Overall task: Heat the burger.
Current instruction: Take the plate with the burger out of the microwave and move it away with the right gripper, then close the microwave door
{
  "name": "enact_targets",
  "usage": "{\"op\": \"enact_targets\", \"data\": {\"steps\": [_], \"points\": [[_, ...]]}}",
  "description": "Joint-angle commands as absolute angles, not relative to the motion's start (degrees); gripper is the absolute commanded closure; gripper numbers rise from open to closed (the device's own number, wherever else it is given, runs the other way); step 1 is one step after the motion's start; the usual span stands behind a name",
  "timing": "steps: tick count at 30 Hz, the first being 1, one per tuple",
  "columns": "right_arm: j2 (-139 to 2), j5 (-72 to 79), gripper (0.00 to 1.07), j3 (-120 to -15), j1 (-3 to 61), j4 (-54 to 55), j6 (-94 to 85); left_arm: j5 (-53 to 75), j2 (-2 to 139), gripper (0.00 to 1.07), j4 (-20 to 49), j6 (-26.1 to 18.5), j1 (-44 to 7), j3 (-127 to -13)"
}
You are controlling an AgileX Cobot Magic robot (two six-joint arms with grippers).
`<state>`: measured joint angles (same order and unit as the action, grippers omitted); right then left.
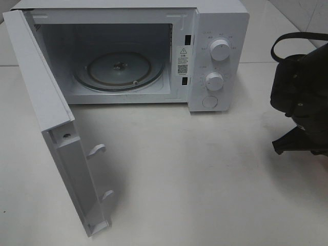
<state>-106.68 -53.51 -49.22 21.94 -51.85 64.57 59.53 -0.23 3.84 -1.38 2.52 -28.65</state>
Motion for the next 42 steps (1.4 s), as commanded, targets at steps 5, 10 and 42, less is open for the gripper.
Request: {"op": "enact_targets", "data": {"steps": [5,10,42], "points": [[-110.52,-55.35,0.94,-49.50,20.74,-56.44,66.98,59.42,-1.32,0.07,4.24,-1.09,2.81,-28.42],[-112.53,-52.71,0.87,-49.50,20.74,-56.09,69.16,59.42,-1.32,0.07,4.24,-1.09,2.81,-28.42],[-95.51,-43.72,0.25,-49.50,23.61,-35.41,39.82,59.42,-1.32,0.07,4.24,-1.09,2.81,-28.42]]}}
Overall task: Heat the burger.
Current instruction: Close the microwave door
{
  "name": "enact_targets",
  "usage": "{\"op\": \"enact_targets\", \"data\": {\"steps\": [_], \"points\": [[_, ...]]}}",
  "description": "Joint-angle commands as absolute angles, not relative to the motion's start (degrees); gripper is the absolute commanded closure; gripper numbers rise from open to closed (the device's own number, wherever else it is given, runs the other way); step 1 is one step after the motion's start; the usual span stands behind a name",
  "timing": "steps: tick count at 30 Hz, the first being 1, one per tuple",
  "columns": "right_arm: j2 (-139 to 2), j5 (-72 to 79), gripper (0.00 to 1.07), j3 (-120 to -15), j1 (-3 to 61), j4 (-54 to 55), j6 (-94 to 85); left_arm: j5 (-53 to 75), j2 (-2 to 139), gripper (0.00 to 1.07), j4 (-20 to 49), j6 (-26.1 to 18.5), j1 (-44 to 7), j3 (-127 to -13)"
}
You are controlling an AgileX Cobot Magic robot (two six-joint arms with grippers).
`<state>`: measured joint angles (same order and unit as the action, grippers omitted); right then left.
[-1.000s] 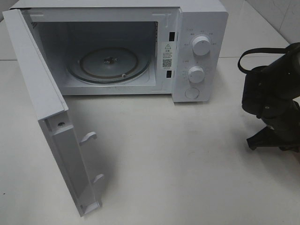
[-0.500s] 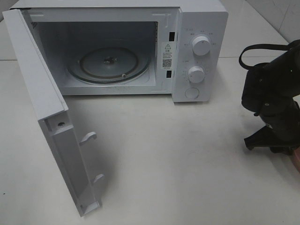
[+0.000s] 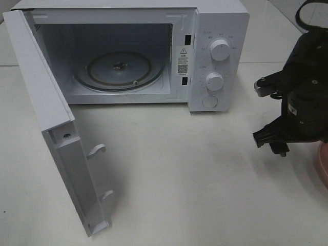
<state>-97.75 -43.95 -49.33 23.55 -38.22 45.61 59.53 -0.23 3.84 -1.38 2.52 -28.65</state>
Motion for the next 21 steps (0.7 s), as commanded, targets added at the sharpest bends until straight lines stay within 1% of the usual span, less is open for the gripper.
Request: {"op": "enact_targets", "data": {"steps": [1,4,6,7,9,13,15,21], "points": [[-93.62,-44.06,0.25,-49.50,23.61,-32.72,35.12,59.42,-1.32,0.07,4.24,-1.09,2.81,-28.42],[-92.82,-44.46,0.25,-49.50,23.61,-31.46,33.23,59.42,-1.32,0.07,4.24,-1.09,2.81,-28.42],[-88.52,-47.21,0.26,-49.50,23.61,-25.04,24.06,59.42,-1.32,0.07,4.24,-1.09,2.81,-28.42],[-88.52,-47.21,0.26,-49.50,23.61,-25.04,24.06,59.42,-1.32,0.07,4.24,-1.09,2.81,-28.42],[-84.63,-49.33,0.27,-49.50,23.61,-20.63,19.37,59.42,-1.32,0.07,4.24,-1.09,2.81,-28.42],[-80.44,-51.28,0.28,-49.45,23.61,-16.44,15.87,59.42,-1.32,0.07,4.24,-1.09,2.81,-28.42],[-76.26,-51.62,0.30,-49.45,23.61,-11.97,13.92,59.42,-1.32,0.07,4.24,-1.09,2.81,-28.42],[-68.41,-53.51,0.31,-49.45,23.61,-6.47,9.57,59.42,-1.32,0.07,4.24,-1.09,2.81,-28.42]]}}
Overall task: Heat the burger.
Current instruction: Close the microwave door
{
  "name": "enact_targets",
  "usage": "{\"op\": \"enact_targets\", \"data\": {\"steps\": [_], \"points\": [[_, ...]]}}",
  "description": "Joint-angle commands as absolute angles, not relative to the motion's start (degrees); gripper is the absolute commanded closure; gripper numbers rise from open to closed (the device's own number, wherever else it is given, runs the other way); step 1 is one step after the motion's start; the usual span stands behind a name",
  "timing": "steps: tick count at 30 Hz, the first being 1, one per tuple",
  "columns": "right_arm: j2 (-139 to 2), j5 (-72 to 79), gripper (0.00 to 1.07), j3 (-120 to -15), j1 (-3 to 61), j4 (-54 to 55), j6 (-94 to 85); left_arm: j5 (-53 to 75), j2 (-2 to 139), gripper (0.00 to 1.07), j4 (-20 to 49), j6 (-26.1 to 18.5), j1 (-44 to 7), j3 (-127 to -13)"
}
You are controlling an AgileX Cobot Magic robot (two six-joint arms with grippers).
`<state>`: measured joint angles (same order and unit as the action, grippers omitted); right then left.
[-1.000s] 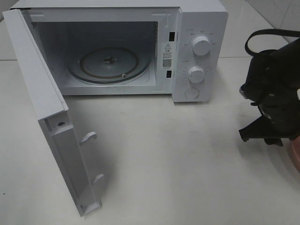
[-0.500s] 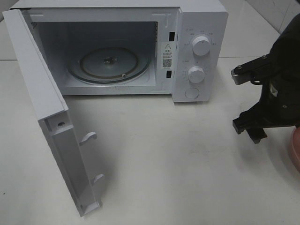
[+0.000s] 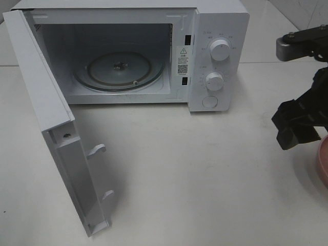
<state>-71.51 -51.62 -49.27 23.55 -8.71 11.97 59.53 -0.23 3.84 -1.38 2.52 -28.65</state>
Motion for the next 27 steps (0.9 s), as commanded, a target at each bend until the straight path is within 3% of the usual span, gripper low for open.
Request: {"op": "enact_targets", "data": {"steps": [1,12,27], "points": [[-68.41,-53.51,0.31,-49.45,23.61,-6.47,9.57,59.42,-1.32,0.07,4.24,-1.09,2.81,-28.42],[-55.35,-59.42,0.31,-49.10,23.61,-3.95,6.99,59.42,-1.32,0.07,4.24,-1.09,2.81,-28.42],[-25.32,-55.69,0.31,-32.72,23.38,-4.81,4.30,59.42,-1.32,0.07,4.24,-1.09,2.81,-28.42]]}}
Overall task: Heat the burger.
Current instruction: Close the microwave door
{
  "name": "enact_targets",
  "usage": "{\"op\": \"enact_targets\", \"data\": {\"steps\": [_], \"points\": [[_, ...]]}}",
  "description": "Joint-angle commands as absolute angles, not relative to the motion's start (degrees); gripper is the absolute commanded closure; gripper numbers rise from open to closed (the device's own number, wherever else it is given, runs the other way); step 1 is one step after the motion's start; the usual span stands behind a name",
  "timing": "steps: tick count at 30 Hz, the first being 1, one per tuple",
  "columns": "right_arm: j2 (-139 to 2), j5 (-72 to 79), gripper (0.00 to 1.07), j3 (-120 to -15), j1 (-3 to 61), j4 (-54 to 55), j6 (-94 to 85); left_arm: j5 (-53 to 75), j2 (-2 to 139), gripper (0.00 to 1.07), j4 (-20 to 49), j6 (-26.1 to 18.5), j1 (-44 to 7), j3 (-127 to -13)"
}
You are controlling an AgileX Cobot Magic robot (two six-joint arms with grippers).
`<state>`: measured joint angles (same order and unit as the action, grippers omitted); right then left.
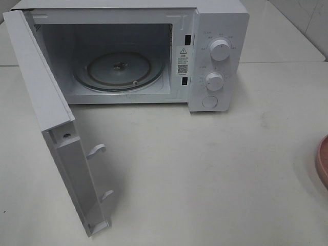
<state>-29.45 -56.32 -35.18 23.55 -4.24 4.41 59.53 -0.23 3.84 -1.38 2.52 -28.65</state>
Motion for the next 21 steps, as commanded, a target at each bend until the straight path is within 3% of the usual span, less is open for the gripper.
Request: {"op": "enact_targets", "data": {"steps": [1,5,11,21], "points": [[-23.78,-55.69,0.31,-32.03,23.38,-4.81,4.64,59.42,-1.32,0.07,4.24,-1.09,2.81,-28.42],[-20.00,-56.15,0.31,-30.65,21.72,-4.64,5.27,59.42,-1.32,0.07,4.24,-1.09,2.81,-28.42],[-10.60,-56.89,0.31,-30.54,12.55,-4.18,4.98,59.42,-1.32,0.07,4.24,-1.09,2.81,-28.42],[-0.80,-59.53,0.31,-29.05,10.71,-4.18,4.76,59.42,-1.32,0.07,4.24,-1.09,2.81,-28.42]]}}
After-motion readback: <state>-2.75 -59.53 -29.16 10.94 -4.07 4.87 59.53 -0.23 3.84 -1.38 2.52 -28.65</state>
